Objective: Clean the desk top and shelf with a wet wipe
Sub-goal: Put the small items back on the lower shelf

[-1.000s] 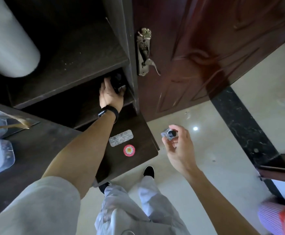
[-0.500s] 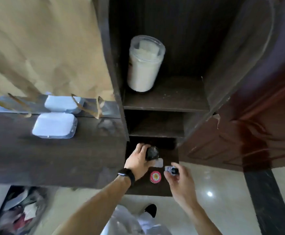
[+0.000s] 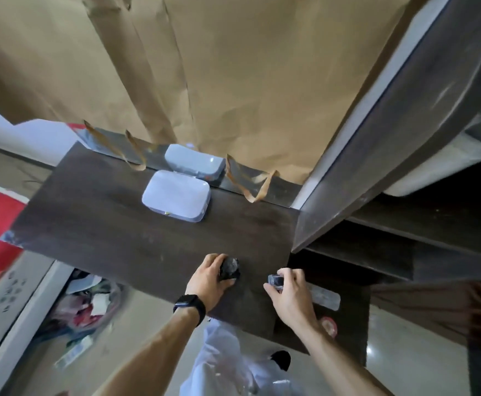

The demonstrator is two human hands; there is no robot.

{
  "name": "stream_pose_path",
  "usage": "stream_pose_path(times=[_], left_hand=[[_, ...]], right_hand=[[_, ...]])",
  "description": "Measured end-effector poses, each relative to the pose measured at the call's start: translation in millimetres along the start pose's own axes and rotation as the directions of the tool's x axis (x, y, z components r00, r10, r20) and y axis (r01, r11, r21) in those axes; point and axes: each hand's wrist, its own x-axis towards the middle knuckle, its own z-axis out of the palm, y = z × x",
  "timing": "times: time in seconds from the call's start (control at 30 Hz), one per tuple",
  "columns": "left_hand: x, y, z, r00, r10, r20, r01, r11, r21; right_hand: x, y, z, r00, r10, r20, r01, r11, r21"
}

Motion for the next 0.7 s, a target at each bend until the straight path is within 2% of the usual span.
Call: stream_pose_path(times=[0.23, 0.37, 0.5, 0.6, 0.7], left_hand=[[43, -14, -13, 0.988, 0.113, 0.106, -0.118, 0.992, 0.035], [53, -21, -21, 0.975, 0.172, 0.142, -0.186, 0.979, 0.085], [45, -33, -29, 0.961, 0.267, 0.073, -0.274, 0.957, 0.098], [32, -50, -32, 0.912, 0.41, 0.0, -0.402, 0.894, 0.198], [17, -62, -27, 0.832, 0.549, 0.08, -0.542, 0.775, 0.324]], right_hand=[[41, -45, 27, 0.99, 0.114, -0.079, -0.118, 0.992, -0.044], [49, -51, 38, 0.984, 0.161, -0.078, -0.167, 0.983, -0.071], [45, -52, 45, 0.975, 0.21, -0.078, -0.212, 0.977, -0.016], [25, -48, 45, 0.976, 0.155, -0.154, -0.158, 0.987, -0.008], [-2, -42, 42, 0.984, 0.013, -0.179, -0.047, 0.981, -0.188]])
